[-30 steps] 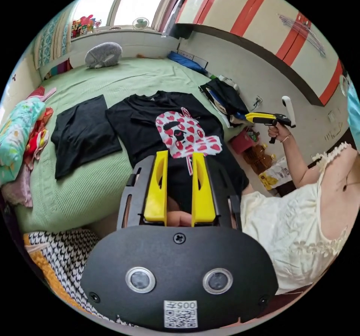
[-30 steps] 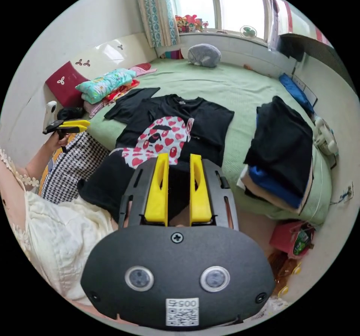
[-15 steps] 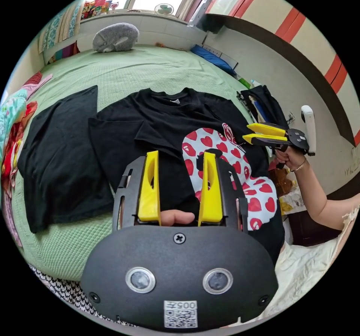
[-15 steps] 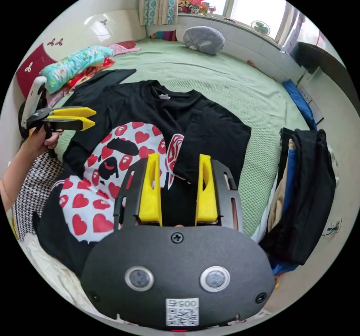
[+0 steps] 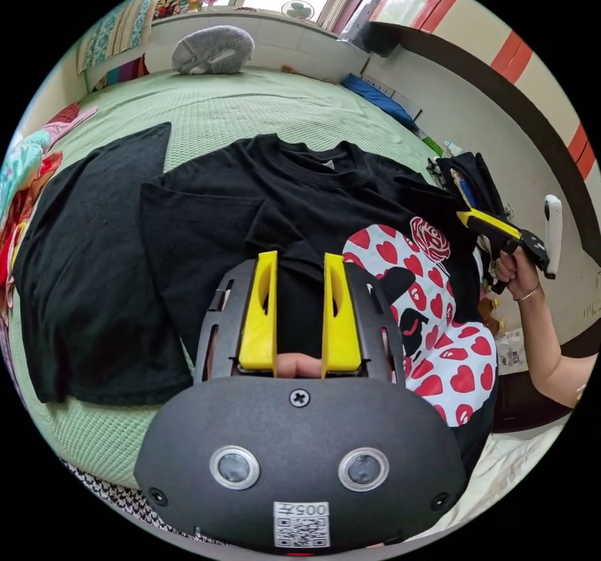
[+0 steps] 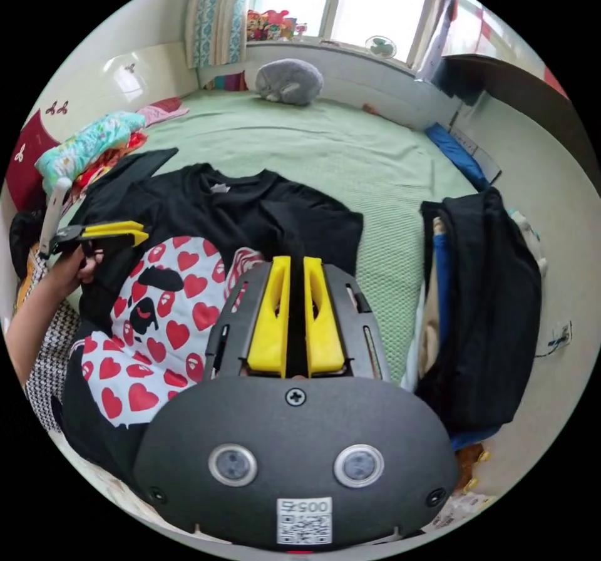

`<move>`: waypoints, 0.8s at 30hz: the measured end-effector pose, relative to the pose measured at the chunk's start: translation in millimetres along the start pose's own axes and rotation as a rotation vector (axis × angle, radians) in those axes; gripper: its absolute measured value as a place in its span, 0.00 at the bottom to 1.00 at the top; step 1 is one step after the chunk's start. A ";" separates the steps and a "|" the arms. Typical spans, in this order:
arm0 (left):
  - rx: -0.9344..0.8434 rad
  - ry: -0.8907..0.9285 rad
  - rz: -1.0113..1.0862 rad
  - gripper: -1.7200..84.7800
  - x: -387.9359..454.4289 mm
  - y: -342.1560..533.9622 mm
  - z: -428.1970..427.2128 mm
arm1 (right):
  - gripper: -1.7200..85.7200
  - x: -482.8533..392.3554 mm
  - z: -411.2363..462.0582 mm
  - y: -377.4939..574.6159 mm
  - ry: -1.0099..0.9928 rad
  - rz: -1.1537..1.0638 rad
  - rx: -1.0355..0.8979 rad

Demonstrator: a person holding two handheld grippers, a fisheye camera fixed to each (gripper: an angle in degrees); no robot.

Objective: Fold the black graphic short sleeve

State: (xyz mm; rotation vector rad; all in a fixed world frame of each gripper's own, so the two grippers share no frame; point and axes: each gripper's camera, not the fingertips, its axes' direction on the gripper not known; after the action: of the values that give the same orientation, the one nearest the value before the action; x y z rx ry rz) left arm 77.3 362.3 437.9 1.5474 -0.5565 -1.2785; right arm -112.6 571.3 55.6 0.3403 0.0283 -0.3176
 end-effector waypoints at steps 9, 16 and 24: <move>-0.037 0.005 0.012 0.20 10.1 -17.0 15.5 | 0.02 133.6 -3.1 -29.8 0.160 0.357 -0.101; -0.055 -0.143 0.047 0.14 23.5 -24.9 26.3 | 0.05 115.0 -25.3 -2.0 0.025 0.383 0.042; -0.094 -0.051 0.052 0.06 16.6 -35.3 18.2 | 0.02 44.0 -12.0 30.0 -0.068 0.231 -0.008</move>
State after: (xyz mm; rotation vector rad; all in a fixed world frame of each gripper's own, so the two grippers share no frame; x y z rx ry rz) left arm 57.8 354.7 400.3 1.4172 -0.5577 -1.2889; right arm -61.1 588.8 50.5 0.3211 -0.0759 -0.0998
